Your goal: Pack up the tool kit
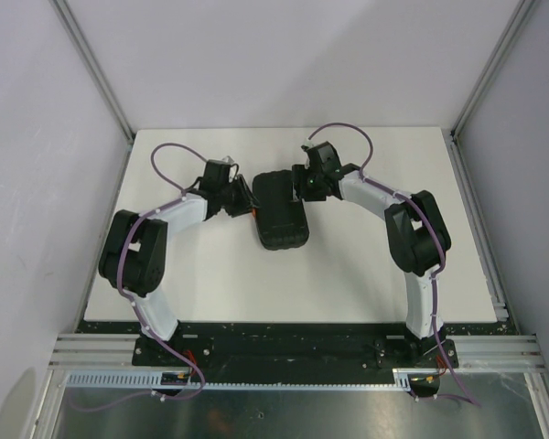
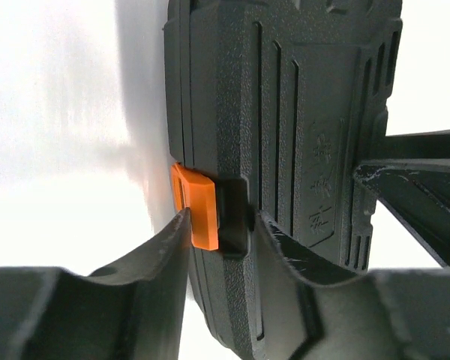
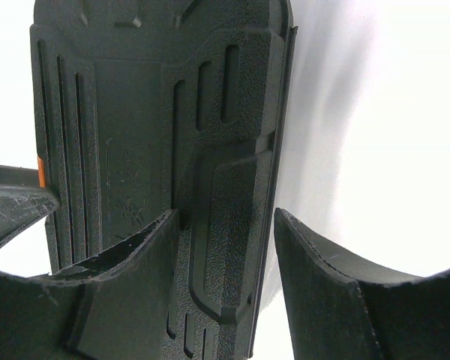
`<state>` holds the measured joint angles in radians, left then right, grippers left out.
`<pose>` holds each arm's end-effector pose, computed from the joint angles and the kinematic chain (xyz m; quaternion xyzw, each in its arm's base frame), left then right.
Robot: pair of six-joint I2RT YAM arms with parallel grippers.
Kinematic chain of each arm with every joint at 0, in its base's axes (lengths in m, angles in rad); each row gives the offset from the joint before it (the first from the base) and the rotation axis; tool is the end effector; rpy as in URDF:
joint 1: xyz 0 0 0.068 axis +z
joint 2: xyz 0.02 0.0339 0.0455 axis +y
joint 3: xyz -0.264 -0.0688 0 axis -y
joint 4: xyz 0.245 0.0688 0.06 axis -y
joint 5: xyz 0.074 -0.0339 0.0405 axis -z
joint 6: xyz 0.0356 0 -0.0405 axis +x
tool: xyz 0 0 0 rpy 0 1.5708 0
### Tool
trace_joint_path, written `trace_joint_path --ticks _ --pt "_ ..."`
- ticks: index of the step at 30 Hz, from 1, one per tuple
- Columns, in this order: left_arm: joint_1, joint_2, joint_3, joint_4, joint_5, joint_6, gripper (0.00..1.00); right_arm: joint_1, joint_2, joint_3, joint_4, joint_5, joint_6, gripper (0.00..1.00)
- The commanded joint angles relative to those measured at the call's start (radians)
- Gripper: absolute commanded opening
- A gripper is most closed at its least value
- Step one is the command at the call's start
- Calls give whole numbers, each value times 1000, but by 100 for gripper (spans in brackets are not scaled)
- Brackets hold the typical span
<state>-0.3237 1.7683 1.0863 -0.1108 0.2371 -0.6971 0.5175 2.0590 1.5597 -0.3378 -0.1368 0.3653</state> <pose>0.3539 -0.1275 0.1872 -0.1265 0.9112 -0.2795 0.2751 0.3981 0.2322 0.2009 -0.0952 0.9267 0.2106 0.2963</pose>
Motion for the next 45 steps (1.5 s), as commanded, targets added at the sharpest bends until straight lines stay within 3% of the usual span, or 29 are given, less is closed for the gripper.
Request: trace_joint_path --ticks 1,8,10,12,16,23,35,37,41,45 --pt "-52 -28 53 -14 82 9 46 3 56 -49 -72 51 -27 57" --pt "-53 -35 48 -18 59 -4 65 10 53 -61 -75 47 -40 60" --pt "-52 -35 48 -18 56 -4 66 15 50 -66 -74 54 -42 61" --pt "-52 -36 49 -18 53 -6 60 17 50 -68 -73 51 -40 61" --pt "-52 -38 50 -19 46 -10 35 18 54 -69 -73 44 -35 60" --pt "-52 -61 59 -27 22 14 3 16 57 -69 -77 38 -34 60" --pt "-57 -49 75 -29 45 21 0 15 58 -69 -81 38 -33 59" --pt "-56 -51 68 -29 34 17 4 14 59 -67 -81 39 -31 59" --pt "-53 -80 39 -30 -16 12 38 13 59 -68 -81 40 -32 59" --pt "-39 -127 10 -32 -66 12 57 9 57 -67 -82 43 -32 59"
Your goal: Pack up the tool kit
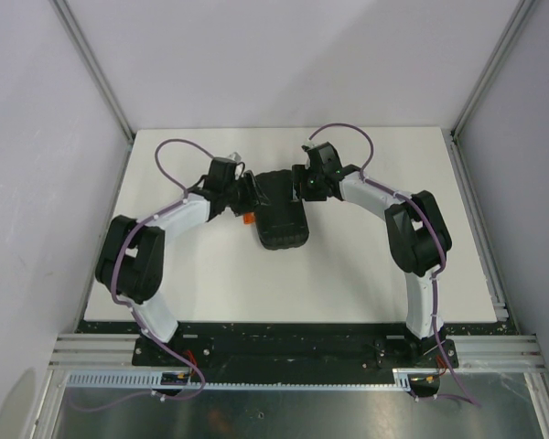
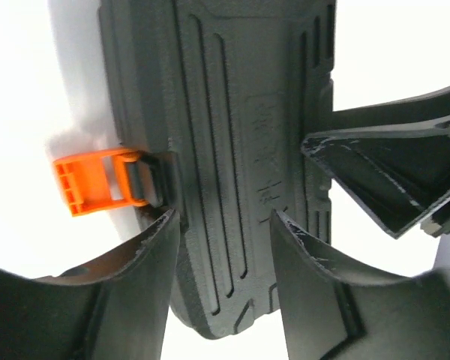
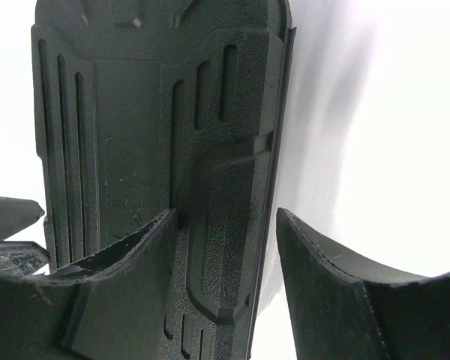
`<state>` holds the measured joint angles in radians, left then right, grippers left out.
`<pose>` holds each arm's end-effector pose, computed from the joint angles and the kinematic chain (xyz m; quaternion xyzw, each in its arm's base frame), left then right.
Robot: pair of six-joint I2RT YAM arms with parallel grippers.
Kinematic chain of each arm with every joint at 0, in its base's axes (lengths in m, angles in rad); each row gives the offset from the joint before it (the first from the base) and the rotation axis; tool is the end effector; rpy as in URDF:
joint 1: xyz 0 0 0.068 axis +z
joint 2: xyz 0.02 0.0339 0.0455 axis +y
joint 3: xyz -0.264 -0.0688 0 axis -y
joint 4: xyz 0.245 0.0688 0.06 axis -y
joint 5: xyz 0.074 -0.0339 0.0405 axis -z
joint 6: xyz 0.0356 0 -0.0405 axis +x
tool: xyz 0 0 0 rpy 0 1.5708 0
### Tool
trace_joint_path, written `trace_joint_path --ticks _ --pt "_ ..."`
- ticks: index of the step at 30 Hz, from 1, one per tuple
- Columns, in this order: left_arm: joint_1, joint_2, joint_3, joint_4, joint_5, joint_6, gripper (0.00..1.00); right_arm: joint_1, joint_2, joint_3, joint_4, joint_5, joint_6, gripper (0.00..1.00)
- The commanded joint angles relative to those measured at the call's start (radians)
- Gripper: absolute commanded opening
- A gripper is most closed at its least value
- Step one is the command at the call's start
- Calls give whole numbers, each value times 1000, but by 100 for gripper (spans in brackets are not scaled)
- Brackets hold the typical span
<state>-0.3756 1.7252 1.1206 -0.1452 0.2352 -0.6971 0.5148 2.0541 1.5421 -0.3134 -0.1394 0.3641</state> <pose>0.3465 -0.1456 0.2104 -0.0995 0.9063 -0.2950 0.2857 0.3977 0.2307 0.1993 -0.0952 0.9245 0.2132 0.3011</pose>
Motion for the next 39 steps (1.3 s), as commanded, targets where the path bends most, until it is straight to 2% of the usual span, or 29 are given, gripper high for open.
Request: trace_joint_path --ticks 1,7,12,15,20,25,28,33,36,39 --pt "17 -94 -33 2 -78 11 59 11 62 -50 -107 46 -31 59" --pt "51 -123 -104 2 -106 -31 72 4 57 -50 -108 58 -32 61" --pt "59 -87 -117 13 -23 -20 81 0 42 -54 -123 83 -44 69" --pt "58 -74 -142 53 42 -17 86 -9 39 -66 -119 41 -54 73" --pt "60 -114 -323 336 159 -83 98 -20 51 -81 -100 -92 -59 75" --pt "48 -74 -412 513 191 -121 99 -22 68 -88 -92 -182 -55 75" --pt "28 -40 -406 578 192 -126 93 -22 71 -91 -93 -213 -52 75" --pt "16 -10 -389 665 250 -165 70 -15 81 -93 -105 -269 -40 71" --pt "15 -28 -376 674 265 -166 54 -3 98 -97 -110 -319 -25 67" --pt "15 -65 -362 674 274 -164 31 13 111 -107 -101 -362 -7 63"
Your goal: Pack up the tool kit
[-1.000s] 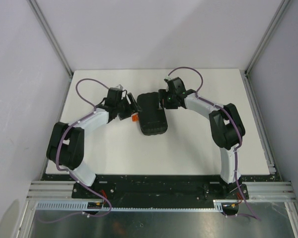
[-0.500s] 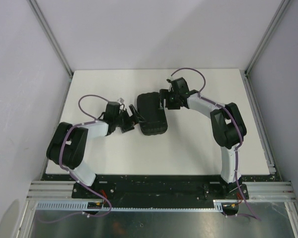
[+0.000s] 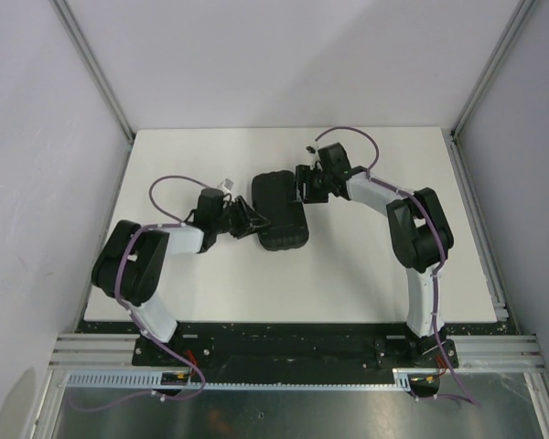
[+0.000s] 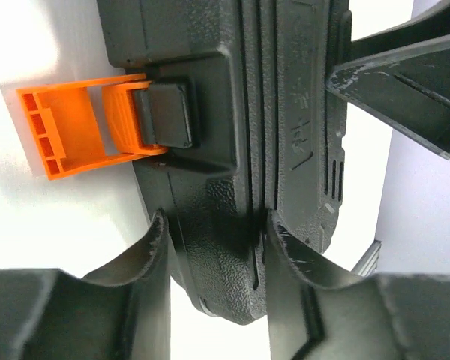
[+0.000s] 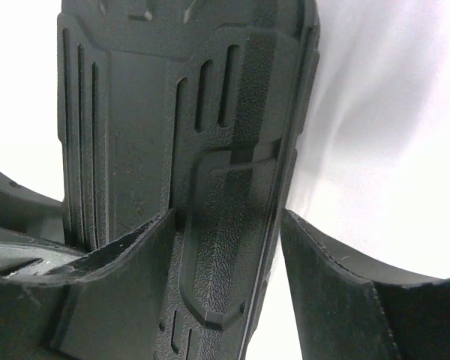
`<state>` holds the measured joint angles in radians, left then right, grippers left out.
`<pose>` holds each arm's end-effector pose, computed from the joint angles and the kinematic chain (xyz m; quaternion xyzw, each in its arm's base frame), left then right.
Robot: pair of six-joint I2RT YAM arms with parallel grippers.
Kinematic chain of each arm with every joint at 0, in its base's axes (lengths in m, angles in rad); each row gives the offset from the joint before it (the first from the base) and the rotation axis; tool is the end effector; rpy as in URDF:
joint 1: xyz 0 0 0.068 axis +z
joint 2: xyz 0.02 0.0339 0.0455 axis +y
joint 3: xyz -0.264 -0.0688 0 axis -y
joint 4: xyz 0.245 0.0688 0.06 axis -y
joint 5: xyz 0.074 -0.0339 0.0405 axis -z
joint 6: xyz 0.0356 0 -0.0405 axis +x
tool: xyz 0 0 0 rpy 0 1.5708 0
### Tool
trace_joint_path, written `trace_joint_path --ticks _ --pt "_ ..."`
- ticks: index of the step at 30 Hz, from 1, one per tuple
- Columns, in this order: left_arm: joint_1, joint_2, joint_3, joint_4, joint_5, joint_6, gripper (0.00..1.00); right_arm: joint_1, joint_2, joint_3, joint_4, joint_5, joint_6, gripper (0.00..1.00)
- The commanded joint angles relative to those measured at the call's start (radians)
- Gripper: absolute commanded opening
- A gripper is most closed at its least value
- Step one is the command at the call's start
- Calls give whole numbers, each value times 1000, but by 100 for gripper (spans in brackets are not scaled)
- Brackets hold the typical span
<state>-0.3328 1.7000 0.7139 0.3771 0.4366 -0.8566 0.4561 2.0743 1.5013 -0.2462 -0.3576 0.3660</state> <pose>0.3036 -0.1209 0.1433 -0.1273 0.8620 -0.4121 0.2665 0.4067 0.2134 0.1839 -0.1064 0.9115 0.2960 0.2650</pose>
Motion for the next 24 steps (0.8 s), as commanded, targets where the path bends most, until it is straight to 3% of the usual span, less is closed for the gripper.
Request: trace_joint_path --ticks 1,3,7,11,17,24 --pt "-29 -53 50 151 76 -4 24 77 94 -70 -160 -165 0 61" --pt "-29 -83 68 133 79 2 18 85 100 -76 -147 -197 15 59" --pt "-31 -134 142 9 64 52 16 89 100 -95 -100 -263 56 58" --pt "-36 -141 197 -116 35 106 38 85 96 -104 -93 -245 64 59" --pt "-37 -156 130 -166 -14 125 63 81 40 -104 -148 -29 -5 71" --pt "-37 -109 78 -177 -56 132 73 88 32 -119 -157 -13 -40 77"
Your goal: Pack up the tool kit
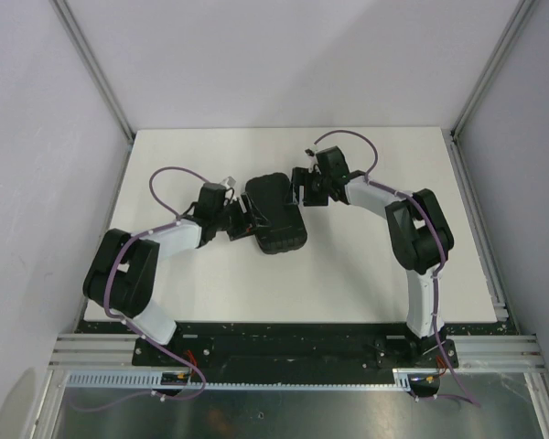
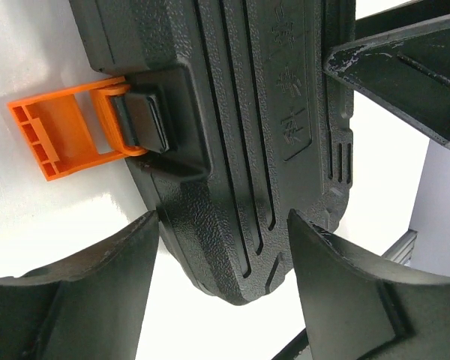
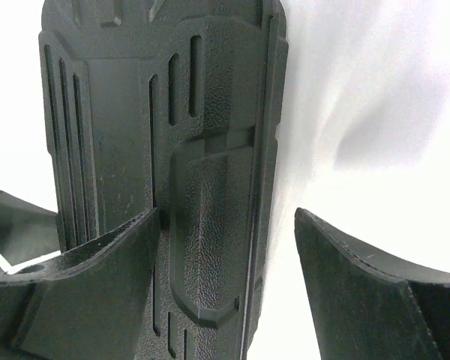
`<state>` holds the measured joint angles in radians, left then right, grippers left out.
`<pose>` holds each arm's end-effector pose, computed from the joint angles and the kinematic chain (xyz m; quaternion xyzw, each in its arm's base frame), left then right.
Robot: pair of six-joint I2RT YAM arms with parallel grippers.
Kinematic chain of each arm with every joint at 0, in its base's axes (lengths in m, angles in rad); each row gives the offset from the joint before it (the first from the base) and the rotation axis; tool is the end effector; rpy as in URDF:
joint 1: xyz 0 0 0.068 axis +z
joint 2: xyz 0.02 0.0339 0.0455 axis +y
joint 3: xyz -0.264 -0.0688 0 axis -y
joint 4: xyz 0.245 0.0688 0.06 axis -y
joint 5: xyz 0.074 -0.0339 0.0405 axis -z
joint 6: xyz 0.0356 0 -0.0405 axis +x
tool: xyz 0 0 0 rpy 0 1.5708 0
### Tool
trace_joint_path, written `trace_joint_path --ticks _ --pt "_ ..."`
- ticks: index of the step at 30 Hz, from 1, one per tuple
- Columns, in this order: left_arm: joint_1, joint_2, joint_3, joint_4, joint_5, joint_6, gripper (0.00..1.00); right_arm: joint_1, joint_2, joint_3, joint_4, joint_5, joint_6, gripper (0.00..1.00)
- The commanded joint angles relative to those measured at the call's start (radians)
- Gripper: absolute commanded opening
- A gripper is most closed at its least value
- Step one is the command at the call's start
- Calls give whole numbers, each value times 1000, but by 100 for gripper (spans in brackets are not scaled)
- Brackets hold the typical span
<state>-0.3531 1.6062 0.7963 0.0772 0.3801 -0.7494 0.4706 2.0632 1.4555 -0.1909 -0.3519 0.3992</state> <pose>0.2969 -0.1235 0.1697 -0.1012 0.8946 -0.3563 0.2500 0.4001 0.2173 0.1786 -0.0984 0.9091 0.3033 0.2679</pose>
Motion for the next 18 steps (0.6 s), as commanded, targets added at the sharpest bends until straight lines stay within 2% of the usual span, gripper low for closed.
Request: trace_joint_path --ticks 1,5,9,18 --pt "-17 -9 -8 125 -7 30 74 78 41 -82 -209 -28 -75 77" --pt "-16 9 -27 145 -29 40 75 85 14 -119 -184 -31 -71 77" --pt "-15 48 -47 204 6 0 75 87 3 -144 -141 -57 -36 74" --pt "-17 81 -48 417 92 -77 70 18 61 -350 242 -435 182 63"
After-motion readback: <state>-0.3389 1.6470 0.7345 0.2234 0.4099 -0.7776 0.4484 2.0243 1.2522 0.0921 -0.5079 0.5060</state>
